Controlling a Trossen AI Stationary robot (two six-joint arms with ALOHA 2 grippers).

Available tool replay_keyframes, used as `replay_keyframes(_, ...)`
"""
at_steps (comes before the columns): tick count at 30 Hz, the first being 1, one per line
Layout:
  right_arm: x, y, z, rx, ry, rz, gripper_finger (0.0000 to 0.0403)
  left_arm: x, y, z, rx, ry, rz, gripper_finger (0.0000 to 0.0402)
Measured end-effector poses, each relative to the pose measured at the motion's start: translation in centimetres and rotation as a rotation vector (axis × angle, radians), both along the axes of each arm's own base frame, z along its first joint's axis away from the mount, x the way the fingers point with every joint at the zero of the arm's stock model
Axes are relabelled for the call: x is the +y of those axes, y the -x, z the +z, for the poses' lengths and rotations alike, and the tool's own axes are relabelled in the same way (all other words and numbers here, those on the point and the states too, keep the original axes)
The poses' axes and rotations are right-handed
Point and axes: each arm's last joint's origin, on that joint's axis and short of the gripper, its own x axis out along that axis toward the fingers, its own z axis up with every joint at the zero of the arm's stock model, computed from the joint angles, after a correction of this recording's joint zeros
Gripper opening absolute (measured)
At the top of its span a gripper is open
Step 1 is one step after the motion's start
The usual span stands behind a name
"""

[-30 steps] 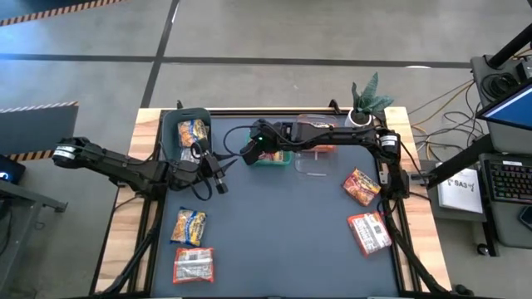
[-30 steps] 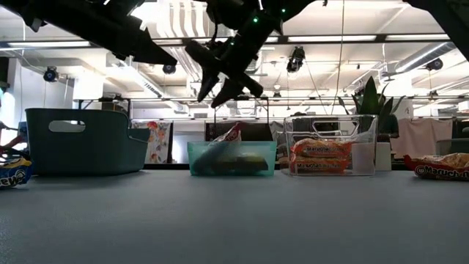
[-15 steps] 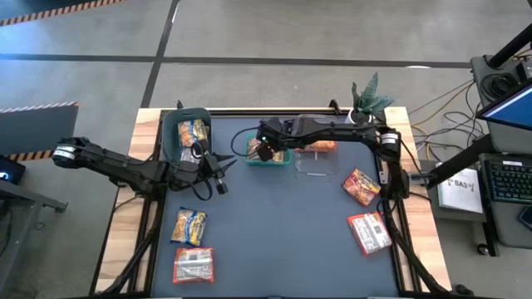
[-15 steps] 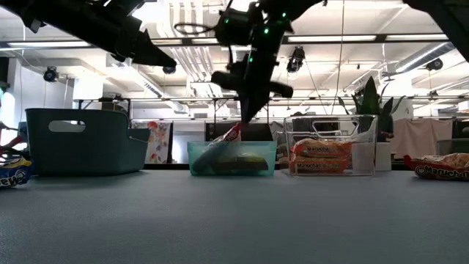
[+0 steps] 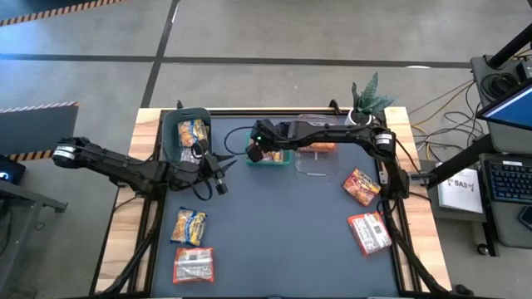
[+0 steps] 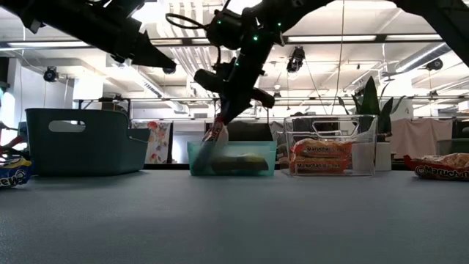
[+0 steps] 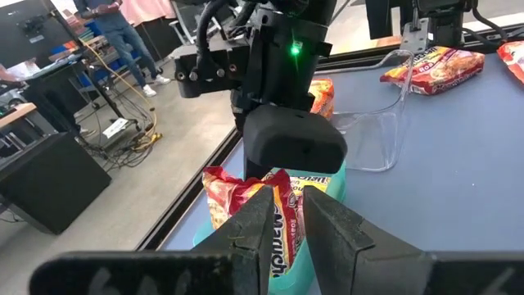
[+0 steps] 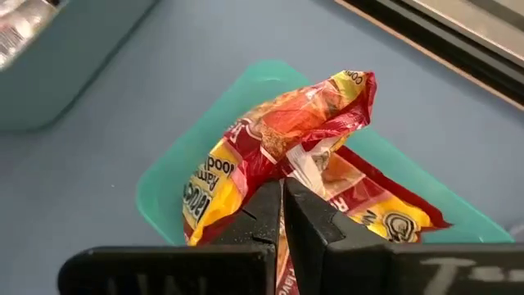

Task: Sort Maruchan noodles
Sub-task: Put the left red noodle pack into the light blue bin, then put the blue noodle pack into the dark blue bin

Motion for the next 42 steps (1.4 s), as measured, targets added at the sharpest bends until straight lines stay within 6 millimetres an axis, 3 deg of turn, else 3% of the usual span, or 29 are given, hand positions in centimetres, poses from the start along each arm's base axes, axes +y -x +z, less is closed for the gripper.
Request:
replay_keyframes(6,0.6,1.3,1.6,0.059,0.038,0.004,0.0009,0.0,0.1,-0.2,0.011,0.021,0.007,0.0052)
replay_keyframes(12,4.4,3.6,3.6,0.183,0.105,0.091,0.0009,0.0,0.1,-0.4,0.005,0.056,0.019,0.0052)
replay_keyframes(17,8.1,5.1,4.0,0.049,0.071,0.335,0.0009,-0.1,-0.2,-0.9,0.016,0.073,0.022,0.0052)
replay_keyframes(21,8.9,6.8,2.3,-0.121,0.052,0.531,0.0008,-0.1,-0.7,-1.3,0.04,0.069,0.023,0.0052)
replay_keyframes(26,9.1,9.9,0.8,-0.285,0.127,0.608,0.0008,-0.3,-1.8,-0.3,0.034,0.054,0.018,0.0052)
replay_keyframes(32,8.7,12.6,-0.2,-0.362,0.28,0.626,0.0009,0.6,-3.4,2.5,0.041,-0.057,0.028,0.0052)
replay_keyframes(37,6.9,14.2,-0.2,-0.362,0.383,0.612,0.0009,3.1,-4.1,3.8,0.075,-0.141,0.102,0.0052)
replay_keyframes(42,3.1,15.7,0.6,-0.35,0.462,0.526,0.0009,7.4,-3.4,3.4,0.111,-0.133,0.184,0.0052)
